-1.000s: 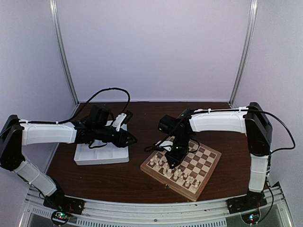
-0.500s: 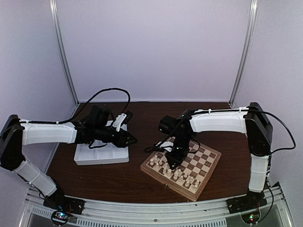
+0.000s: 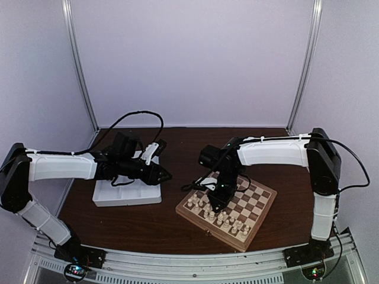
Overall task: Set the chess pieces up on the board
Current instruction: Adjust the chess piece on the chessboard.
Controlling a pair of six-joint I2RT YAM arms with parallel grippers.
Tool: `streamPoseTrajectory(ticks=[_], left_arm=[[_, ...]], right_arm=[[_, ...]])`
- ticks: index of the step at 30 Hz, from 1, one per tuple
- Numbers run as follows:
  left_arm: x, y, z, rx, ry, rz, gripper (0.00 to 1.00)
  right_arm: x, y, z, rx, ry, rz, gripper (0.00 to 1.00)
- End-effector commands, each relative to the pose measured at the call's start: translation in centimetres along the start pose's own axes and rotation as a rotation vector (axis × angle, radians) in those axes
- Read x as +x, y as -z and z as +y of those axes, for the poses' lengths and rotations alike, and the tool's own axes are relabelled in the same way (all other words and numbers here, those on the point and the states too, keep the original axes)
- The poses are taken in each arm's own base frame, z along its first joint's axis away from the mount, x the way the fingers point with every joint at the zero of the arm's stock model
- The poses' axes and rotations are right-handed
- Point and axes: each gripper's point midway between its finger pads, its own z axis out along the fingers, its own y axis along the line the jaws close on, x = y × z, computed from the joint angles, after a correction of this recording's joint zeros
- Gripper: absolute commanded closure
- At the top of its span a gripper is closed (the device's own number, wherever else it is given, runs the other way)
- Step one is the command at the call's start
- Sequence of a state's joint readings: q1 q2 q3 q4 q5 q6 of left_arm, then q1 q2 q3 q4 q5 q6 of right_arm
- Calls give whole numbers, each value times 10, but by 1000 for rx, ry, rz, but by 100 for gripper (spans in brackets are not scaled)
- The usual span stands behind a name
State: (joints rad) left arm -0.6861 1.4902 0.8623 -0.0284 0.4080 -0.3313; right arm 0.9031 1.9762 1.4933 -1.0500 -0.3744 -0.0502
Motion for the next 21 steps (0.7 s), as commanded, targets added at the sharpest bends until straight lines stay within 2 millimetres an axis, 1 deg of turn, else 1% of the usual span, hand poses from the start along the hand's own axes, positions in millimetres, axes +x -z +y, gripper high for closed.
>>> streamPoseTrajectory(ticks=[1,2,4,13,21], left_arm=[[-13,1,-3,15,-15,-25,67],[-13,1,-3,15,-15,-25,67],[-13,1,-3,14,-15,-26,67],[-12,2,-3,14,-15,-27,67],[-13,2,-3,14,-12,-28,67]], right_arm=[[4,4,4,0,13,4,78],[3,4,4,2,13,2,73],[2,6,4,5,16,-7,70],[-3,13,4,13,23,-29,67],[-9,26,-3,66,28,-62,67]])
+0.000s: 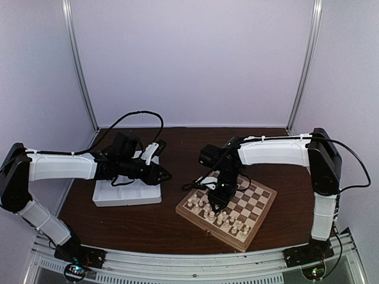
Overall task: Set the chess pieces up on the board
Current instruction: Adjust the chess piece on the chessboard, then reset both arms
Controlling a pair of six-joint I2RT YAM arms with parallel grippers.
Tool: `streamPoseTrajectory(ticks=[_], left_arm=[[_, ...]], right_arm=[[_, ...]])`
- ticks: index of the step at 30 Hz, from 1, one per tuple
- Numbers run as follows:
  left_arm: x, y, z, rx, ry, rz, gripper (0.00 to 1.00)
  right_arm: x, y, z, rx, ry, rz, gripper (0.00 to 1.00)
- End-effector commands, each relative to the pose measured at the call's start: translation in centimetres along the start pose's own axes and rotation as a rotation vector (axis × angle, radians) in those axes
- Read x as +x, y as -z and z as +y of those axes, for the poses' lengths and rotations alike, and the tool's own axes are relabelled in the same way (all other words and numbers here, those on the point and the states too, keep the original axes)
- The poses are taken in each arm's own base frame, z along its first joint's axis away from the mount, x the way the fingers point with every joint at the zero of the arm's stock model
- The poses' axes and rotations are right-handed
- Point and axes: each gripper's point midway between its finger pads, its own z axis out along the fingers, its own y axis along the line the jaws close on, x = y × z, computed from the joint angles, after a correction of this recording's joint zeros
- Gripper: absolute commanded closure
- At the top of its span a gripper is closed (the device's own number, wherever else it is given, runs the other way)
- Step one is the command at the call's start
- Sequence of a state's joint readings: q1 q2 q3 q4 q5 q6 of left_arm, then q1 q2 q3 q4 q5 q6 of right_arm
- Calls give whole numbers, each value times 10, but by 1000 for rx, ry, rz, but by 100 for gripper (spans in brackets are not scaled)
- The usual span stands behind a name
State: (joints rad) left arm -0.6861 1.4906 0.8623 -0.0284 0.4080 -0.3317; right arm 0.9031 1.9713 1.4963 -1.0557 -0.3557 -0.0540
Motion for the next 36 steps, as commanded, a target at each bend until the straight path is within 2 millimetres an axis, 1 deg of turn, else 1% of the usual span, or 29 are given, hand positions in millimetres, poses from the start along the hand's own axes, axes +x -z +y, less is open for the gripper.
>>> streamPoseTrajectory(ticks=[1,6,9,11,13,15,16,17,19,21,23,25,27,28,29,31,33,35,36], left_arm=[[-13,2,-3,13,-12,-29,67],[-12,2,-3,14,-13,-27,67],[-11,2,-3,12,-11,-26,67],[-12,3,-3,12,-11,-29,67],[-13,4,-3,10,-11,-31,67],[-14,6,-4,6,-14,-35,67],[-15,8,-4,3,-16,-38,67],[-16,9,-3,-2,-16,-40,67],[-17,12,-4,-6,-20,-42,67],[-17,14,-5,-10,-19,-42,67],[-16,16,-5,-11,-16,-41,67],[-16,18,-3,-24,-9,-45,67],[-14,22,3,-65,5,-54,67],[-13,24,9,-101,16,-62,65],[-12,27,14,-134,24,-66,63],[-11,36,30,-213,54,-62,49],[-14,51,54,-308,115,-61,23],[-18,71,80,-388,177,-79,11],[-21,82,91,-420,201,-99,9]], right_arm=[[-9,24,0,49,24,-63,67],[-10,31,-1,60,28,-71,65],[-12,40,-4,88,30,-94,65],[-15,49,-9,120,30,-124,65],[-19,61,-14,155,28,-167,64],[-23,77,-23,213,16,-230,64],[-25,86,-28,248,8,-269,63],[-26,100,-33,286,-6,-324,62],[-25,118,-45,357,-49,-410,59],[-21,133,-61,428,-127,-488,56],[-8,142,-78,502,-203,-528,53],[11,140,-94,560,-277,-541,51],[27,139,-110,618,-351,-577,47],[33,139,-118,639,-381,-601,42],[39,141,-125,666,-407,-629,35],[50,153,-146,755,-474,-690,3],[61,168,-169,838,-532,-743,0],[66,185,-189,864,-581,-811,0],[67,191,-198,867,-601,-847,0]])
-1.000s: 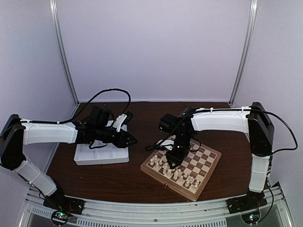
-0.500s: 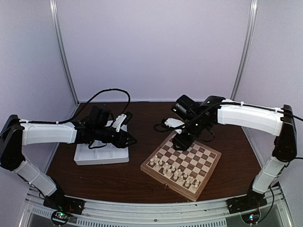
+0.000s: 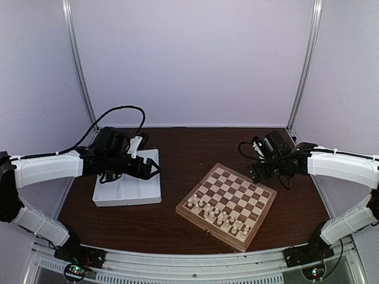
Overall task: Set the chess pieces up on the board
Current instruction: Reset both arms
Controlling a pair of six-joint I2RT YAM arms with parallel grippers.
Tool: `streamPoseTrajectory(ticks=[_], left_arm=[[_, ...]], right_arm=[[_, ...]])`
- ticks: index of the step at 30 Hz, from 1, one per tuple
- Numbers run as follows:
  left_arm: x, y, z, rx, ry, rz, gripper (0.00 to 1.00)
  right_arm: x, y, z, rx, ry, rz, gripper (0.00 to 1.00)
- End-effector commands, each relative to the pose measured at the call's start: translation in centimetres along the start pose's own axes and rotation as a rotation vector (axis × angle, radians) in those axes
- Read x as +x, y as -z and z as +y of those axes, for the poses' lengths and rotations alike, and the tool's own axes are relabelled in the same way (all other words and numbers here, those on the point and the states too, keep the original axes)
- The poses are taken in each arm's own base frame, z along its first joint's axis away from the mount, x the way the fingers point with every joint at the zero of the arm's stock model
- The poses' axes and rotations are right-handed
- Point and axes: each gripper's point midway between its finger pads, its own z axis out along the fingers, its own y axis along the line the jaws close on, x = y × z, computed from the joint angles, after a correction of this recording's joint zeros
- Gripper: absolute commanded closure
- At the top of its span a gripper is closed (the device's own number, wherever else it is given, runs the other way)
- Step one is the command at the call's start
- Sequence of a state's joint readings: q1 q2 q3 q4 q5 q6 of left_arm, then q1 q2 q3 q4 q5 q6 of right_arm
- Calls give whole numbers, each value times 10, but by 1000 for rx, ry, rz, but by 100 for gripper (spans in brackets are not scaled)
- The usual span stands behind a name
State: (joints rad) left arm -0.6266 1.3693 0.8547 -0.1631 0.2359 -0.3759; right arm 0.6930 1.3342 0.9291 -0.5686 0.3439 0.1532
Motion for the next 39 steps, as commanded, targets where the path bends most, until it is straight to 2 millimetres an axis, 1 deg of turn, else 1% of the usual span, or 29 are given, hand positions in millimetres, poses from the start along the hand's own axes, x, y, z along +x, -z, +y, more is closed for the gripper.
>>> streamPoseTrajectory(ticks=[1,3,4,5,7,8,9,10,11,12,14,16,17,19,20,21,22,23,25,27,29,30,31,33,34,35,36,37,39], left_arm=[[-25,39,72,-242,139,-89,7],[-33,57,98,-342,163,-158,3],[-33,69,119,-453,185,-188,2],[-33,82,139,-563,211,-210,2],[-30,108,177,-784,238,-238,2],[-30,118,189,-867,220,-253,2],[-29,125,198,-936,184,-272,2],[-27,129,204,-979,142,-292,2],[-29,130,207,-1000,102,-331,2],[-28,126,209,-1005,47,-348,2],[-23,116,211,-1001,-54,-328,2],[-14,115,222,-1067,-61,-293,2],[-11,115,226,-1093,-61,-281,2],[-5,114,232,-1108,-72,-284,2],[-2,114,234,-1112,-73,-294,2],[-1,116,237,-1114,-68,-318,2],[2,117,239,-1105,-67,-337,2],[5,119,242,-1093,-62,-356,2],[13,121,251,-1071,-41,-373,2],[21,123,263,-1062,-19,-373,2],[28,124,275,-1062,2,-389,3],[28,123,279,-1055,-6,-394,2],[31,120,284,-1031,23,-372,3],[29,108,283,-929,18,-403,3],[34,99,284,-880,14,-397,3],[32,93,283,-852,-16,-415,3],[33,86,277,-801,-37,-399,2],[33,82,276,-780,-46,-389,2],[34,81,273,-766,-59,-404,2]], right_arm=[[-56,6,-66,158,-219,-257,0],[-60,6,-91,236,-262,-312,0],[-62,9,-111,316,-305,-355,0],[-58,12,-133,403,-357,-375,0],[-48,15,-166,485,-424,-419,0],[-44,15,-173,490,-431,-454,0],[-31,10,-174,495,-385,-461,0],[-36,14,-174,486,-365,-522,0],[-29,10,-168,474,-314,-542,0],[-15,0,-160,459,-240,-540,0],[-3,-16,-153,439,-213,-530,0],[8,-31,-156,449,-275,-511,0],[10,-33,-163,462,-310,-551,0],[3,-36,-170,450,-314,-646,0],[7,-48,-176,440,-349,-614,0],[10,-63,-176,386,-361,-585,0],[14,-73,-179,356,-375,-579,0],[15,-76,-187,376,-403,-592,0],[26,-76,-197,409,-467,-530,0],[24,-73,-201,439,-466,-565,0],[27,-75,-201,431,-472,-533,0],[26,-75,-201,432,-470,-539,0],[24,-74,-201,435,-466,-559,0],[25,-75,-201,432,-467,-543,0],[25,-76,-200,430,-464,-542,0],[24,-75,-200,431,-460,-553,0],[23,-75,-200,428,-457,-552,0],[24,-75,-199,426,-456,-547,0],[23,-75,-199,427,-456,-553,0]])
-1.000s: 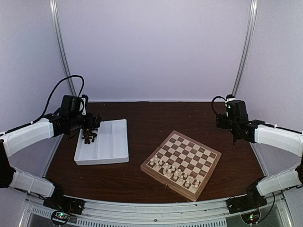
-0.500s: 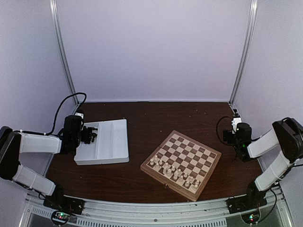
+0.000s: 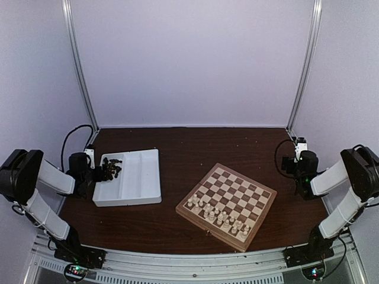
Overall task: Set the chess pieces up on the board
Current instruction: Reset both arms
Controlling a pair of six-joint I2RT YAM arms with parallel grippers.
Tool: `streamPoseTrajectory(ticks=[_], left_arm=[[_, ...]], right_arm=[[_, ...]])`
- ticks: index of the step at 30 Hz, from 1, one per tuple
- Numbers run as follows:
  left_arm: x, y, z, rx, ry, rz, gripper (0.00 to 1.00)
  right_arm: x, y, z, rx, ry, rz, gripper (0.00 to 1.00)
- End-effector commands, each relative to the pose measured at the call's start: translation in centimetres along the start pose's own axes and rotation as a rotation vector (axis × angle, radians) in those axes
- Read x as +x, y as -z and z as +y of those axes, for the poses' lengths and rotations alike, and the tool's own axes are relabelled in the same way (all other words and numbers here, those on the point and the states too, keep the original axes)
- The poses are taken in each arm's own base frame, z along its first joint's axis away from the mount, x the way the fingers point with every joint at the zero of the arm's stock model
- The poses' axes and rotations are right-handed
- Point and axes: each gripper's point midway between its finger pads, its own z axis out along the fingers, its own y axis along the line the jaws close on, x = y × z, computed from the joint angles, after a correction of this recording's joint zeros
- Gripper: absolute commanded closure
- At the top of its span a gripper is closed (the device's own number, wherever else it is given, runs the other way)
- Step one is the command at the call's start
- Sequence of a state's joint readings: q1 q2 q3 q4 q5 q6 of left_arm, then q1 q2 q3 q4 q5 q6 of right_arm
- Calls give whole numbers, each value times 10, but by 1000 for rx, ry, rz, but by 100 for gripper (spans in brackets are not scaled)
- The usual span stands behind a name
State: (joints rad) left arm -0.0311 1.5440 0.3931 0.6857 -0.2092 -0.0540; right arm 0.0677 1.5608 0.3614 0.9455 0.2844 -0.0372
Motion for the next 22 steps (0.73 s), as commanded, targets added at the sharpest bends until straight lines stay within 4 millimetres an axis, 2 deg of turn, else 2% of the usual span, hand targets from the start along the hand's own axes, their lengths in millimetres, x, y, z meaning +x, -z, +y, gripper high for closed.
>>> streamPoseTrajectory(ticks=[1,2,4,5,6,22], left_arm=[[-23,5,-26,164,-12,-140,3],[-23,5,-26,166,-12,-141,9],[-23,4,-26,165,-12,-136,11],[-23,4,-26,164,-11,-135,4],[-23,4,-25,163,-12,-136,3],[-23,5,-25,162,-12,-142,2]], right_arm=[[-13,-2,2,-11,-29,-42,0],[-13,-2,2,-12,-28,-41,0],[-14,-2,2,-11,-30,-45,0],[-14,-2,2,-11,-30,-44,0],[-14,-2,2,-10,-30,-45,0],[-14,-2,3,-12,-29,-43,0]])
